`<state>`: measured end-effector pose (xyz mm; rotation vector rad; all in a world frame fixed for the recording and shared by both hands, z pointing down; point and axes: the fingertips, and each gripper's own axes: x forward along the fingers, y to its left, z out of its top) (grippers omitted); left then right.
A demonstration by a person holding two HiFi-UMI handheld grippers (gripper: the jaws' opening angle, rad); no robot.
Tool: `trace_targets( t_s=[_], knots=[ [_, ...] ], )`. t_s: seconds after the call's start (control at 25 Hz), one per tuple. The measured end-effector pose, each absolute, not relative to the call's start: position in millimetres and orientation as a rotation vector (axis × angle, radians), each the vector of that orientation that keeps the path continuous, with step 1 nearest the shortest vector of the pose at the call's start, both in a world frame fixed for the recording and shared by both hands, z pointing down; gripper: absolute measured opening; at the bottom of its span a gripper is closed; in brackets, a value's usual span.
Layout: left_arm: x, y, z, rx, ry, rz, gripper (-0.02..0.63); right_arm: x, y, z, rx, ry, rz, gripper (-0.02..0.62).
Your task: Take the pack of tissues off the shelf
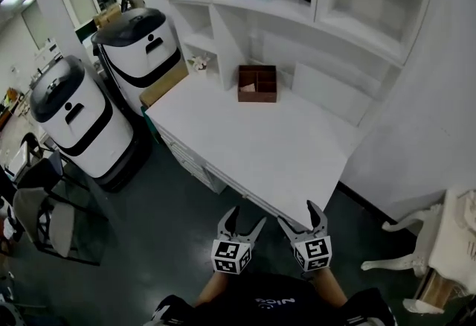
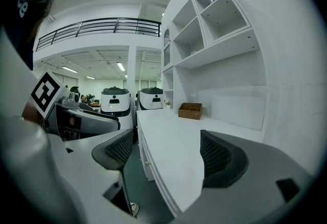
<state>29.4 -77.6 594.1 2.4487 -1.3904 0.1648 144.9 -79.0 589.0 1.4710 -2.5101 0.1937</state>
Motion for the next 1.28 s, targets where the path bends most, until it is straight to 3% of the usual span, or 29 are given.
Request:
trace_targets(
  t_s=[0.76, 1.28],
  knots=[
    [-85.6, -251.9, 562.3, 2.561, -1.3, 0.19, 0.342, 44.6, -232.3, 572.4, 1.641, -2.397, 0.211, 0.403],
    [-97.8, -301.7, 562.2, 2.511, -1.265, 0.132, 0.342, 31.0, -308.7, 495.4, 1.648, -2.476, 0.082, 0.357]
  ],
)
